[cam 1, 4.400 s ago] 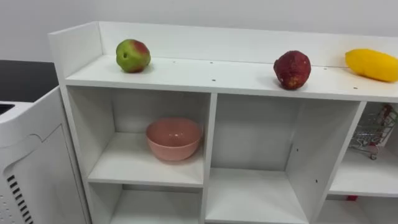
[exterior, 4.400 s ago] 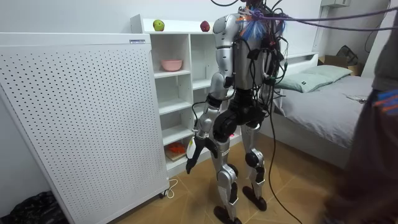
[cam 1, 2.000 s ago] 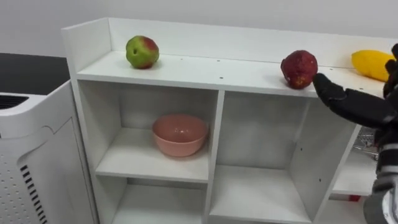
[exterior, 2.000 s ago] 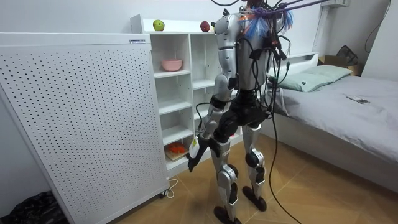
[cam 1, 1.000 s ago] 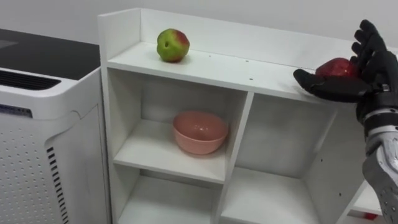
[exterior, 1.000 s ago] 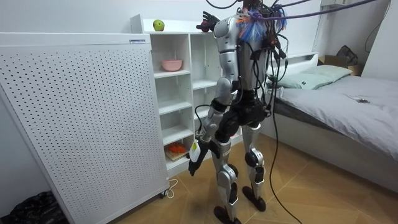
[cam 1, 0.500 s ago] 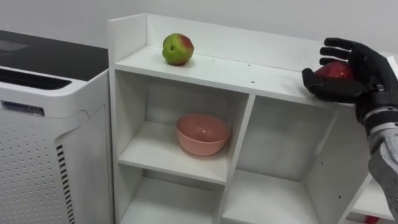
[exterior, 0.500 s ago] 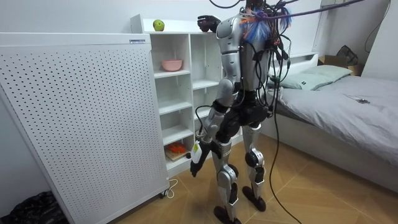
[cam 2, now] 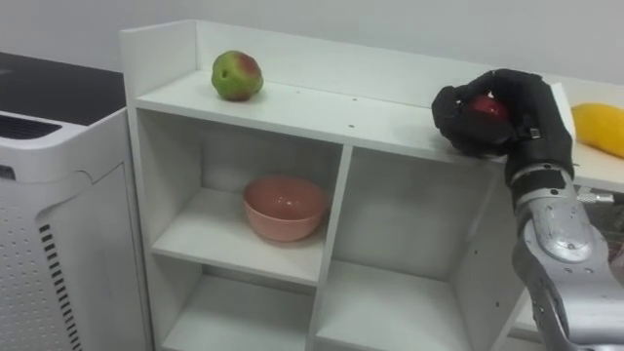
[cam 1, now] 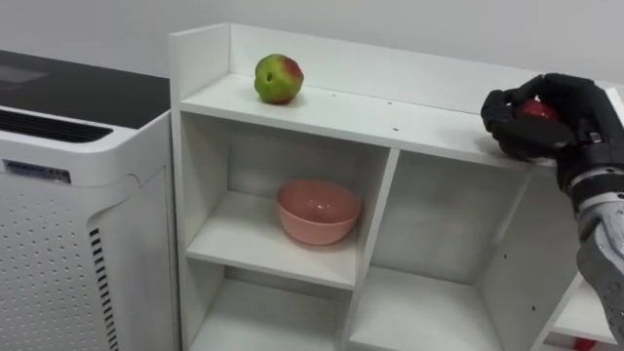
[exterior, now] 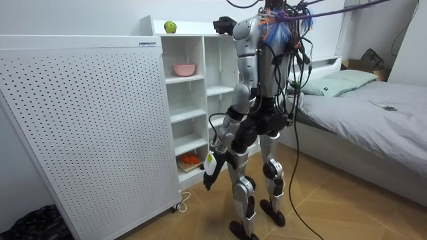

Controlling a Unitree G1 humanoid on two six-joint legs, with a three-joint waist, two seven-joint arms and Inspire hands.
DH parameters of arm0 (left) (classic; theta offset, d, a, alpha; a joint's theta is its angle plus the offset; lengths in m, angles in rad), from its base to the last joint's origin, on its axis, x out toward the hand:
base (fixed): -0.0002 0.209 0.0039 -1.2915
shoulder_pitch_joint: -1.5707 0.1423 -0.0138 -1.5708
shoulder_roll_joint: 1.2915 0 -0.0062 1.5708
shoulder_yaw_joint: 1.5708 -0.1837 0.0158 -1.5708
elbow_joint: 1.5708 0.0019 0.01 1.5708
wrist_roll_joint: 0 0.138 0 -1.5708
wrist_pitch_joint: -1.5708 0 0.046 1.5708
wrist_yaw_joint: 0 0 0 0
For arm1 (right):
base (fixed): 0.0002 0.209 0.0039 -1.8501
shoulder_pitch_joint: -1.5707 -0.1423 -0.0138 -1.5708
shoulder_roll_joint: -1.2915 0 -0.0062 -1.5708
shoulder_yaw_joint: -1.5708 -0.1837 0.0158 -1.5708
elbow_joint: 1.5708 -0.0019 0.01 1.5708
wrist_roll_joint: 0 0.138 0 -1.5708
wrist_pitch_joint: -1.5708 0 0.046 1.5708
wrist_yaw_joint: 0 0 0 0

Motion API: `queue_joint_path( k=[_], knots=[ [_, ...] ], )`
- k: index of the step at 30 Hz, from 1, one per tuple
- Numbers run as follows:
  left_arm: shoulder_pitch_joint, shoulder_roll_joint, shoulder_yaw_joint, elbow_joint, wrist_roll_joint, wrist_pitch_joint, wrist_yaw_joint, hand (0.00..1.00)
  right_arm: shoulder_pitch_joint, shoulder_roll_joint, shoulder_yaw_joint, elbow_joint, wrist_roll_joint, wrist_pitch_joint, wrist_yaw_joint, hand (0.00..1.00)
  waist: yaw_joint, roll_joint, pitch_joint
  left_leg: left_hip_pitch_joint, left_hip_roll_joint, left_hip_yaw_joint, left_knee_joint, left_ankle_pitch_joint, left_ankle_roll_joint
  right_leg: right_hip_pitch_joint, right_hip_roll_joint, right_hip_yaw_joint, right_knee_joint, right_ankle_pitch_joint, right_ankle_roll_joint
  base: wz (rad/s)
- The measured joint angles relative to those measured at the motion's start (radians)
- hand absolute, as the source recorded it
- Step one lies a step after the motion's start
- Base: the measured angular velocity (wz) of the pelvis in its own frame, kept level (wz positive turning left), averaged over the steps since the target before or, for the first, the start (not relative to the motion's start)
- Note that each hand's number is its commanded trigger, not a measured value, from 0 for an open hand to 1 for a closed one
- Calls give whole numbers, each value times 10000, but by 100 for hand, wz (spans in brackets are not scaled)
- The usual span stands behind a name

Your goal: Arrange fruit in the closet

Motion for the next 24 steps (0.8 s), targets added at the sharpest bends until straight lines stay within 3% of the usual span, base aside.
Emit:
queue_joint_path(
  k=[2,5,6,12,18,20,24],
  knots=[
    [-1,15,-85,6,13,3,3,0,9,3,53,-131,121,25,-13,100,-6,8,-5,-20,-1,6,2,0,0,-19,1,34,0,0,0,0],
    [1,15,-40,16,73,4,0,0,259,72,65,-880,288,228,-4,100,-1,44,-66,-94,1,28,1,0,-1,-111,4,66,4,0,0,0],
    [2,15,-36,16,57,-3,0,0,485,74,75,-1414,269,305,12,100,-22,56,-120,-143,-1,30,4,1,1,-173,3,79,4,1,0,0],
    [19,20,-40,162,144,-196,485,0,1623,145,301,-4099,277,327,35,100,55,348,-200,-118,-4,116,-4,8,1,-266,18,348,-6,0,1,-5],
    [13,25,-74,871,-13,-359,857,0,1790,212,1026,-5778,1691,314,301,100,14,377,-148,189,11,247,-162,7,2,-146,34,574,-11,1,0,-14],
    [3,32,-73,866,-39,-381,857,0,2047,436,1043,-6246,1924,313,625,100,7,344,-112,151,14,247,-157,6,2,-175,34,572,6,2,0,0],
    [68,34,-270,878,-67,-381,858,0,2423,953,1441,-6784,1963,317,1237,100,6,299,-134,-16,21,254,-148,1,1,-273,36,575,28,26,-33,0]
  ],
)
